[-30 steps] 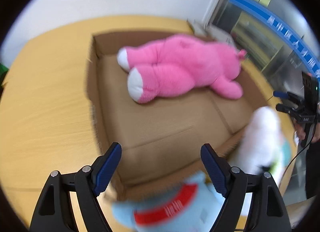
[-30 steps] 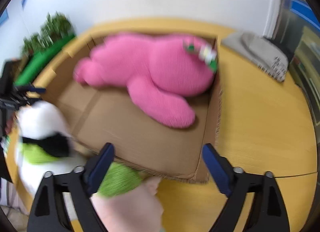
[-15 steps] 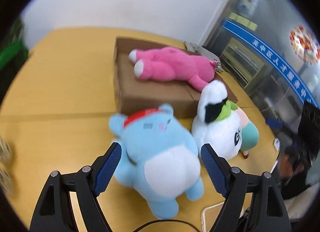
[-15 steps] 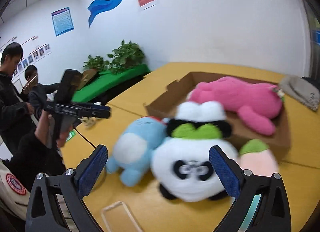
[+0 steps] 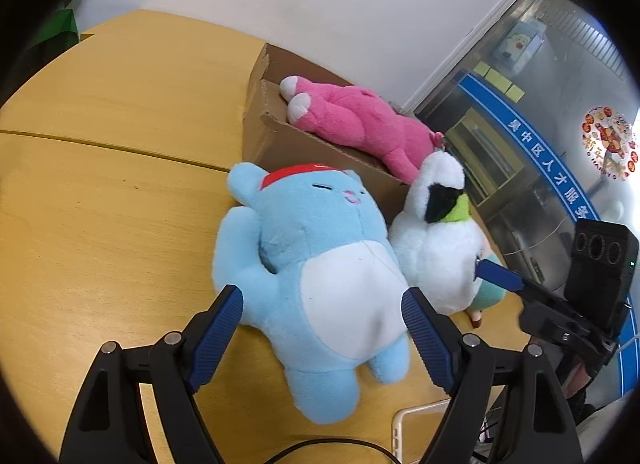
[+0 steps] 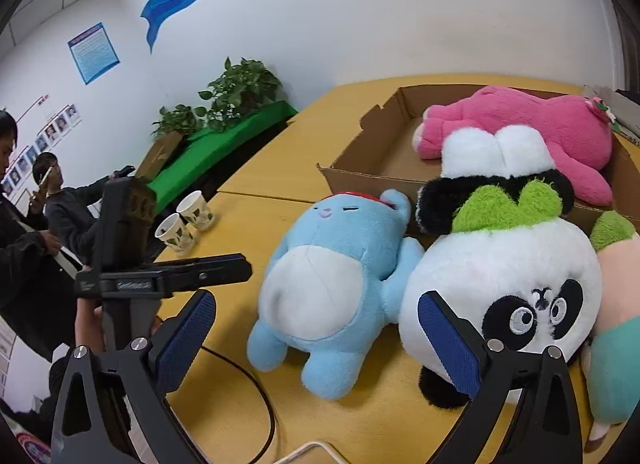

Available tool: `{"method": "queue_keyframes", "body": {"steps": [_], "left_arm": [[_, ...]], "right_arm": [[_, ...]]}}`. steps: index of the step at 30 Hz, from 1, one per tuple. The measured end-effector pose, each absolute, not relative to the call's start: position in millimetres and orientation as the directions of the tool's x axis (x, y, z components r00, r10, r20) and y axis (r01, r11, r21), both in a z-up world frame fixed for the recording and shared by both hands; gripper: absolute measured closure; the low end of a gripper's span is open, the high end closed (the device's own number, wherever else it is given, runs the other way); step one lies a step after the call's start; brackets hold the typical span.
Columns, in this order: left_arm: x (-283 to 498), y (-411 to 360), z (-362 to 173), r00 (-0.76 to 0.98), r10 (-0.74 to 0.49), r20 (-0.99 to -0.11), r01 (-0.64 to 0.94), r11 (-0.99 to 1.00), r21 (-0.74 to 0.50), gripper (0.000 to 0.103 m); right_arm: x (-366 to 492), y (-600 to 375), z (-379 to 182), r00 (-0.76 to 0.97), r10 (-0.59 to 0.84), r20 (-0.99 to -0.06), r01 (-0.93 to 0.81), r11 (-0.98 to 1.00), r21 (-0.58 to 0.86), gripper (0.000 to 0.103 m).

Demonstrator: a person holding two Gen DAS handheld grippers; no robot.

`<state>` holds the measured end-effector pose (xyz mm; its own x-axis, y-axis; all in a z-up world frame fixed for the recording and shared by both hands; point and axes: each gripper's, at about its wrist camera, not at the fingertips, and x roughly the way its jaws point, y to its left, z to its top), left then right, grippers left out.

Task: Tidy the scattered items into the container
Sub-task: 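Move both grippers toward the light-blue plush and the panda plush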

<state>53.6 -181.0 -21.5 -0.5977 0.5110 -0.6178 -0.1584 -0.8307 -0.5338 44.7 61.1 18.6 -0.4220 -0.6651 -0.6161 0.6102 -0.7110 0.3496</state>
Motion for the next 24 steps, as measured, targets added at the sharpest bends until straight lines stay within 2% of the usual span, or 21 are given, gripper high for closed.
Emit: {"method": "queue_keyframes", "body": {"steps": [10,24], "left_arm": [[57.1,-176.0,-20.3,-0.604,0.537,-0.589,-0.185,-0.813,-0.552,0.021],[47.9,-180.2,-27.8,-0.593,0.537,-0.6,-0.176,-0.814,-0.554,0.021]], "right_arm": [[42.4,57.6,11.1,-0.446,-0.605,-0.66,0.569,-0.761,0.312,0.0],[37.9,41.4,6.2,-0.479,-0.526,-0.703,0.557,-0.801,0.22,0.0]]}}
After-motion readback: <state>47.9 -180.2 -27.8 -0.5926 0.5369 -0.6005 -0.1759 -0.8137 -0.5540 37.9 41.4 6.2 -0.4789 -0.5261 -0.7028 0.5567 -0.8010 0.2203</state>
